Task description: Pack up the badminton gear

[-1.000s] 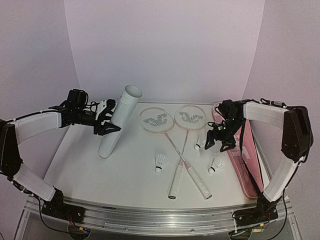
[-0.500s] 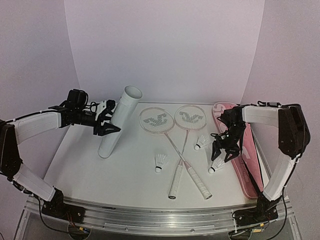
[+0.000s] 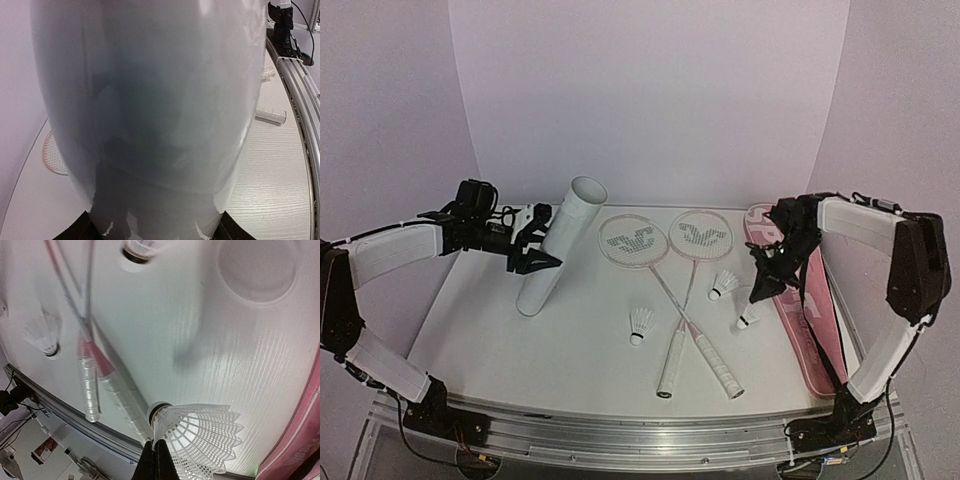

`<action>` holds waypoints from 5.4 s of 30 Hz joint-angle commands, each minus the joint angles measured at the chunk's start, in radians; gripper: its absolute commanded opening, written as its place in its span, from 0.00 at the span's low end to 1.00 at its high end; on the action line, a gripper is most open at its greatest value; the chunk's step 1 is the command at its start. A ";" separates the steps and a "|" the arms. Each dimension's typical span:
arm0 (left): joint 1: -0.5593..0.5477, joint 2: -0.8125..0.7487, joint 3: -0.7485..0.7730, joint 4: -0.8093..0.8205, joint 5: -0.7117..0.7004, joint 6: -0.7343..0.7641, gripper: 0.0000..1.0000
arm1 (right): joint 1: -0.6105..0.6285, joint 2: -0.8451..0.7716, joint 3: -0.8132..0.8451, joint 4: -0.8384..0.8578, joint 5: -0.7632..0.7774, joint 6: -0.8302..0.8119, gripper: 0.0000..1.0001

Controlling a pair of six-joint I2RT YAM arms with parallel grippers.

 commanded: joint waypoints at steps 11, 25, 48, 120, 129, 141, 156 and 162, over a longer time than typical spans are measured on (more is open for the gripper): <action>-0.052 0.042 0.029 -0.139 -0.067 0.056 0.29 | 0.582 -0.007 0.862 0.116 0.360 -0.029 0.00; -0.057 0.048 0.036 -0.131 -0.075 0.060 0.29 | 0.704 0.180 1.028 0.251 0.335 -0.093 0.00; -0.054 0.034 0.030 -0.038 0.000 -0.064 0.29 | 0.501 0.054 0.996 0.279 0.307 0.069 0.73; -0.055 0.033 0.057 -0.082 -0.001 -0.029 0.29 | 0.645 0.195 1.095 0.213 0.285 -0.278 0.00; -0.055 0.034 0.054 -0.062 0.007 -0.040 0.29 | 0.649 0.295 1.154 0.214 0.193 -0.227 0.00; -0.056 0.033 0.054 -0.022 0.030 -0.089 0.29 | 0.636 0.286 1.210 0.222 0.093 -0.162 0.64; -0.024 0.015 0.039 0.023 0.045 -0.195 0.28 | 0.339 0.076 0.604 0.358 0.071 -0.017 0.78; -0.020 0.004 0.032 0.014 0.040 -0.187 0.28 | 0.357 0.237 0.518 0.354 -0.048 -0.047 0.72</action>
